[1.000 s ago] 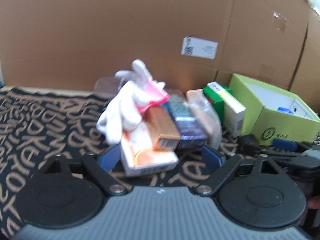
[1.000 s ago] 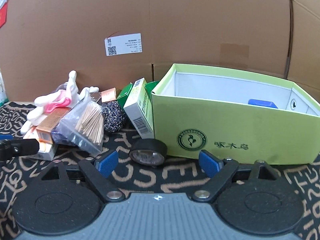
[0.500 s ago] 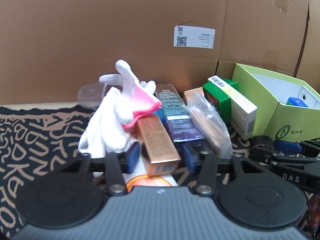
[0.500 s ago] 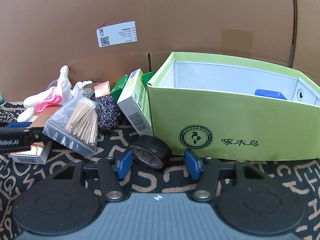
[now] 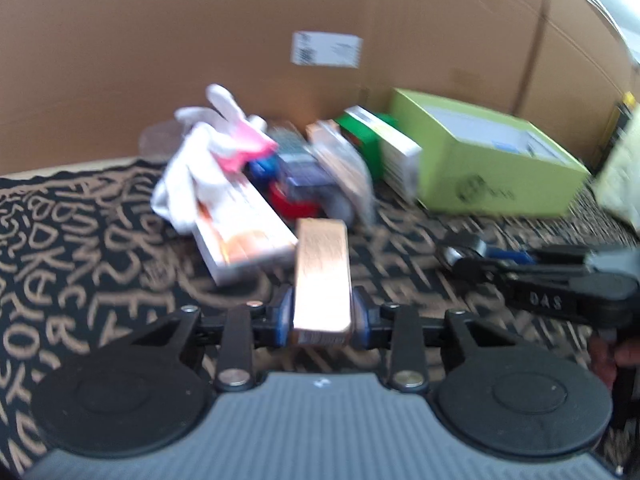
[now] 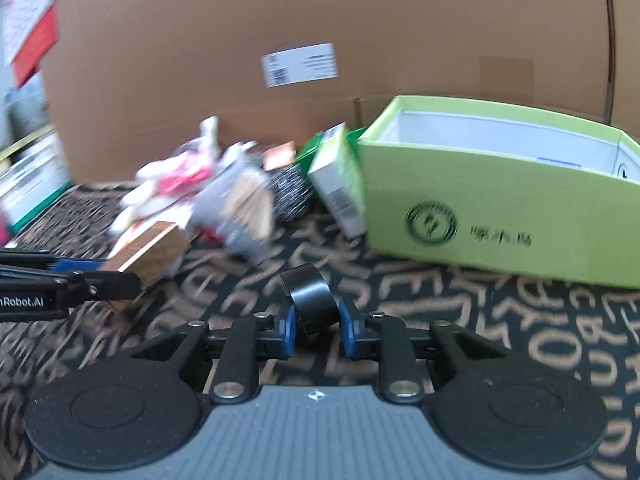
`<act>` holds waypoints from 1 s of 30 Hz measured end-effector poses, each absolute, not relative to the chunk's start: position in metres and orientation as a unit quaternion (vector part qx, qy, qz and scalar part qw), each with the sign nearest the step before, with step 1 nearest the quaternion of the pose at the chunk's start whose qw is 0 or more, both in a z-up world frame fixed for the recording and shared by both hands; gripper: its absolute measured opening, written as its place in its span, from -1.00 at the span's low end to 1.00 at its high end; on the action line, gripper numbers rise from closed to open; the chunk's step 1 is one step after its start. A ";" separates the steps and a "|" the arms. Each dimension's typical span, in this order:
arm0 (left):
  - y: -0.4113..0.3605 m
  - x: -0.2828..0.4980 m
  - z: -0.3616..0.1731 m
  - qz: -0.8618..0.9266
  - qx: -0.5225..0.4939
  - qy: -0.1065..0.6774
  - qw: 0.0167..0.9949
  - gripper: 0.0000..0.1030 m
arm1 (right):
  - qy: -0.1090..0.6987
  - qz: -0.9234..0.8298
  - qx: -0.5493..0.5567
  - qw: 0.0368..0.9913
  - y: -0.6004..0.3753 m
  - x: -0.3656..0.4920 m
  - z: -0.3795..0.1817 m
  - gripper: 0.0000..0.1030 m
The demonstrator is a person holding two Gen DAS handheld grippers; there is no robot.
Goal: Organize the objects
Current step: 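Grasp the black tape roll with the right tool while the left tool grasps the copper box, then carry tape roll and copper box into the shoebox and release both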
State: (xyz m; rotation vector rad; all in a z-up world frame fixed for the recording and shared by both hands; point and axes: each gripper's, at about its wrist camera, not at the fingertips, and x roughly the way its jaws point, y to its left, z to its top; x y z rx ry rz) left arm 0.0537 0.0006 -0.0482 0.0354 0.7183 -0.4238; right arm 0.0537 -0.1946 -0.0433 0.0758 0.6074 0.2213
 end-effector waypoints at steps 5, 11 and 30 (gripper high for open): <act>-0.017 0.047 -0.057 -0.201 0.054 0.348 0.914 -0.15 | 0.314 0.131 0.013 0.940 -0.188 0.036 -0.046 -0.46; -0.028 0.057 -0.060 -0.204 0.063 0.352 0.911 -0.15 | 0.297 0.121 -0.017 0.947 -0.185 0.033 -0.042 0.04; -0.036 0.058 -0.047 -0.214 0.050 0.347 0.912 -0.42 | 0.284 0.146 0.011 0.947 -0.193 0.033 -0.038 -0.58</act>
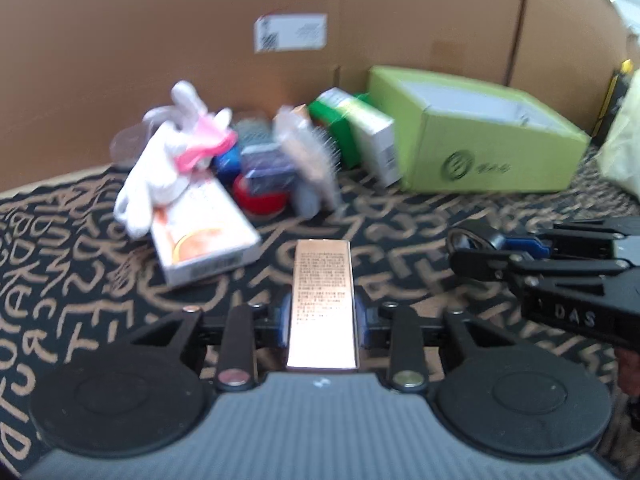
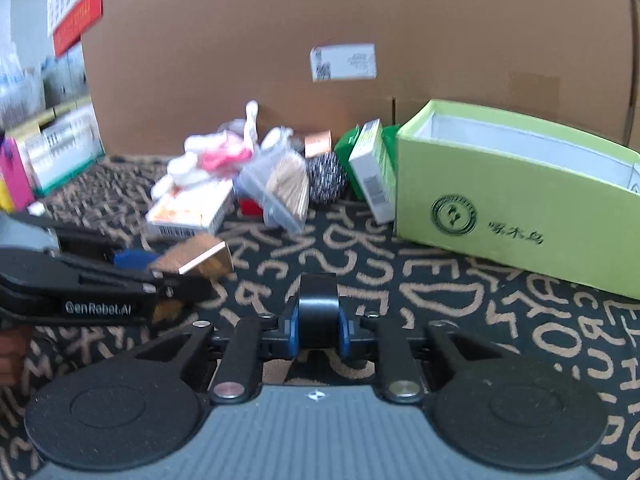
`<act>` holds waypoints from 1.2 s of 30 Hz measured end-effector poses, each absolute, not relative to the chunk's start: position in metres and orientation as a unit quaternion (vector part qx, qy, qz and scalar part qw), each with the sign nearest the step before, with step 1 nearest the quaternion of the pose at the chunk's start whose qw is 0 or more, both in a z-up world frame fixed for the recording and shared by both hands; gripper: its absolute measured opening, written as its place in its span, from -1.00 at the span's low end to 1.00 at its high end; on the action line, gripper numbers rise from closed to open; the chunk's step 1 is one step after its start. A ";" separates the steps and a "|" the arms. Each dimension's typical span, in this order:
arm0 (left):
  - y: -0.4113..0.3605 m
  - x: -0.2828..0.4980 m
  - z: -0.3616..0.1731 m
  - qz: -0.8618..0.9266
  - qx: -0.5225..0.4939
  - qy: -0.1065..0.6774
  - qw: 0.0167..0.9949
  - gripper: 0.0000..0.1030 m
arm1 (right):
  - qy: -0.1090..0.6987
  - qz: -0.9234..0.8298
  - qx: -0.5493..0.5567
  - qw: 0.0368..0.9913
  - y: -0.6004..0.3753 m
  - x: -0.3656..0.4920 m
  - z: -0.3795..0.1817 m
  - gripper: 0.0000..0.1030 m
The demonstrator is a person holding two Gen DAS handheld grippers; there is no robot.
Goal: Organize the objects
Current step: 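Carry tape roll and copper box into the shoebox and release both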
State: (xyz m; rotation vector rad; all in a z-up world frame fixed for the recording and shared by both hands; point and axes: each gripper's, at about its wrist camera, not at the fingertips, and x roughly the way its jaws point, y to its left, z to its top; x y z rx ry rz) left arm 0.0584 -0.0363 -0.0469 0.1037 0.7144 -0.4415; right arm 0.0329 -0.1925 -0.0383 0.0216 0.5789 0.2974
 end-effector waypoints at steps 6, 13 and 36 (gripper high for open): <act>-0.067 0.065 0.001 -0.273 0.035 0.297 0.915 -0.42 | 0.226 0.123 0.028 0.966 -0.229 0.026 0.003 -0.58; -0.133 0.108 0.038 -0.307 0.033 0.275 0.911 -0.42 | 0.183 0.037 0.001 0.982 -0.282 0.040 0.043 -0.58; -0.247 0.230 -0.018 -0.248 0.088 0.347 0.900 -0.42 | 0.326 -0.085 -0.045 0.940 -0.378 0.163 0.003 -0.58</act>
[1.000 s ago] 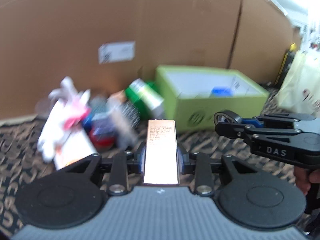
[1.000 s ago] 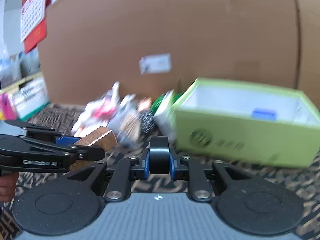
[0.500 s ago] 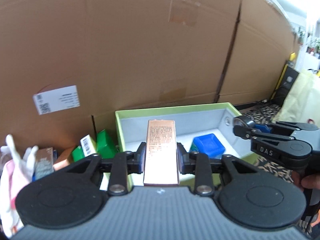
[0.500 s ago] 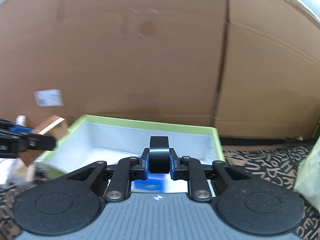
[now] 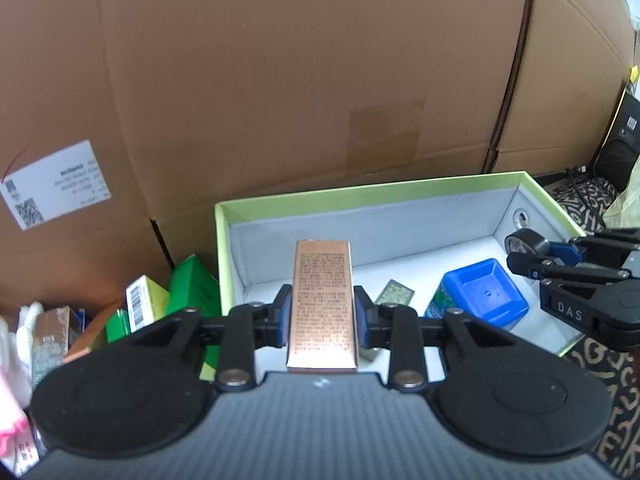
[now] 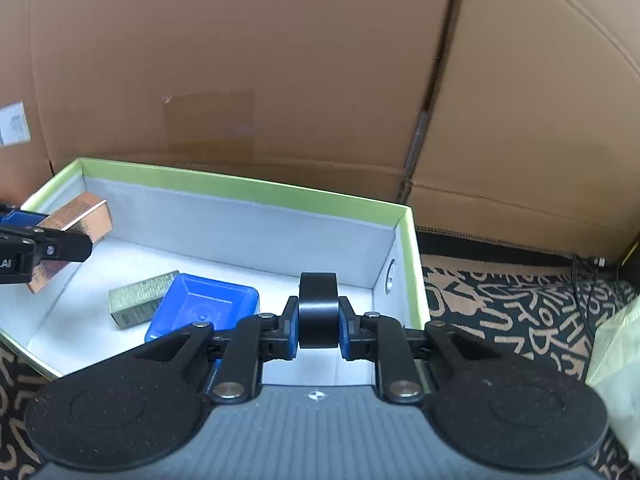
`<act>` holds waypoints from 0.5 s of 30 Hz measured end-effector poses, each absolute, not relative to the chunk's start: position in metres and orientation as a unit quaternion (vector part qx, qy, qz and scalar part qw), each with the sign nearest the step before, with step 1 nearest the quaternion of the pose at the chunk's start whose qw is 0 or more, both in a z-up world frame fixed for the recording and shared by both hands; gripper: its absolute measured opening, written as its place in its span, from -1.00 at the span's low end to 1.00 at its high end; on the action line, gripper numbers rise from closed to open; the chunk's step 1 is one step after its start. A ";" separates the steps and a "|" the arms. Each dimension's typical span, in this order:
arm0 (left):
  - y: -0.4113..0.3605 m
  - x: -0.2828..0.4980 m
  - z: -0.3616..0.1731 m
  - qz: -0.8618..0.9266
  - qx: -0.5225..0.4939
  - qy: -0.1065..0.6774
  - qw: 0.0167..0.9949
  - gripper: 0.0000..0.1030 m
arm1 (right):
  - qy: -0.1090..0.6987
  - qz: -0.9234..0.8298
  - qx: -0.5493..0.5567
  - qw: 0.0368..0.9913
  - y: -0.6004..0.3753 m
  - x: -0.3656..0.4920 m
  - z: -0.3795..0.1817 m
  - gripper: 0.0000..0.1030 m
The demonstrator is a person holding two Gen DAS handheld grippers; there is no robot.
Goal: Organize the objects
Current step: 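Carry tape roll and copper box into the shoebox and release both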
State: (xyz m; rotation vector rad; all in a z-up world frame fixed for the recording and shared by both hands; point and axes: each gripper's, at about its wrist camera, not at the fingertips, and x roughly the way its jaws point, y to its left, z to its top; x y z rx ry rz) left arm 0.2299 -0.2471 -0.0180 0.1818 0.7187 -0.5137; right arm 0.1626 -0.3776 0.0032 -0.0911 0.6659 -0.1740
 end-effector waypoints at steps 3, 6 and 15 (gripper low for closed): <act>-0.249 0.230 -0.018 -0.251 0.088 0.337 0.903 -0.27 | 0.332 -0.082 -0.056 0.938 -0.374 0.166 0.003 -0.58; -0.236 0.219 -0.008 -0.269 0.066 0.302 0.912 0.67 | 0.342 -0.071 -0.074 0.934 -0.374 0.171 0.000 -0.39; -0.179 0.149 0.022 -0.265 0.009 0.223 0.938 1.00 | 0.213 -0.110 -0.097 0.966 -0.345 0.095 0.028 0.62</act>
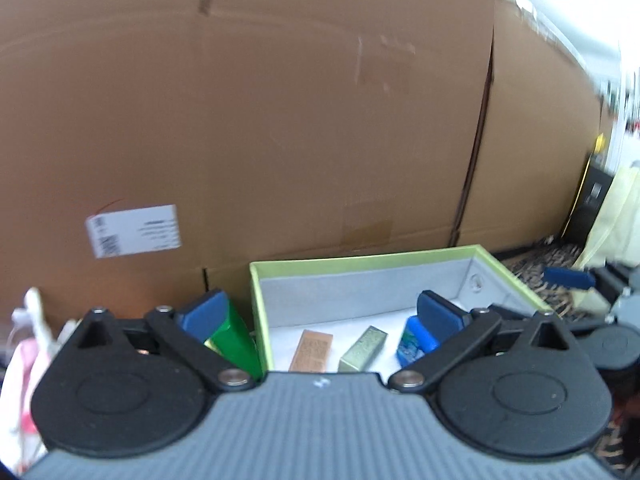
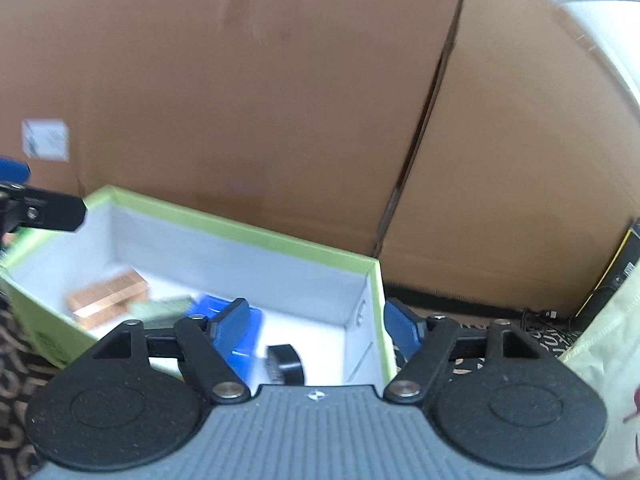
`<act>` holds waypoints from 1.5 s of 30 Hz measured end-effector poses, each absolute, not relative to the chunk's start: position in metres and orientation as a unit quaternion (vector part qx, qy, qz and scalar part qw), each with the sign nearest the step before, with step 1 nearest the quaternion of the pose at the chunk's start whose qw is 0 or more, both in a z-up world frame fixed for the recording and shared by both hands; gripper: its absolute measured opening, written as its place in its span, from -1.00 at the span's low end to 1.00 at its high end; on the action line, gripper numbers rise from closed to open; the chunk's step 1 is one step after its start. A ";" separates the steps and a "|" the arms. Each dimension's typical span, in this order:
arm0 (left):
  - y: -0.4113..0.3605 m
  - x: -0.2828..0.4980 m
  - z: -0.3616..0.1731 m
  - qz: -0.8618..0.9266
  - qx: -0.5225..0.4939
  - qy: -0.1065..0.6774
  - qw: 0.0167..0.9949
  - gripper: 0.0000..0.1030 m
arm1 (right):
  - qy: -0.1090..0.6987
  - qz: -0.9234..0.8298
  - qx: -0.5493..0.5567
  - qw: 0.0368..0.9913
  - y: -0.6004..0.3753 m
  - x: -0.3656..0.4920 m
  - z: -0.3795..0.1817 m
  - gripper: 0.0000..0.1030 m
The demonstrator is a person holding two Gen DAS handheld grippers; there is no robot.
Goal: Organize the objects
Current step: 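Carry tape roll and copper box into the shoebox and release both, then grasp the toothpick bag with the right tool while the left tool grasps the medicine box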
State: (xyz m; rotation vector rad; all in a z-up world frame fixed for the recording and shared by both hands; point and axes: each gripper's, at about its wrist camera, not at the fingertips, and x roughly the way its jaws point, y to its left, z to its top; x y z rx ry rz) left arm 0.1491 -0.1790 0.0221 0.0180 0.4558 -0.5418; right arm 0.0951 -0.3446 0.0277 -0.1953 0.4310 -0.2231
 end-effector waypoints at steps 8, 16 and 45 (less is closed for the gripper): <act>-0.107 0.091 0.014 -0.208 -0.027 0.227 0.951 1.00 | 0.155 -0.042 -0.023 0.987 -0.301 0.034 0.022 0.79; -0.038 0.064 -0.024 -0.121 -0.039 0.274 0.953 1.00 | 0.188 0.033 0.021 0.981 -0.245 0.019 -0.012 0.79; 0.011 0.068 -0.062 -0.108 0.022 0.350 0.930 0.42 | 0.237 0.156 0.010 0.959 -0.135 0.110 -0.027 0.12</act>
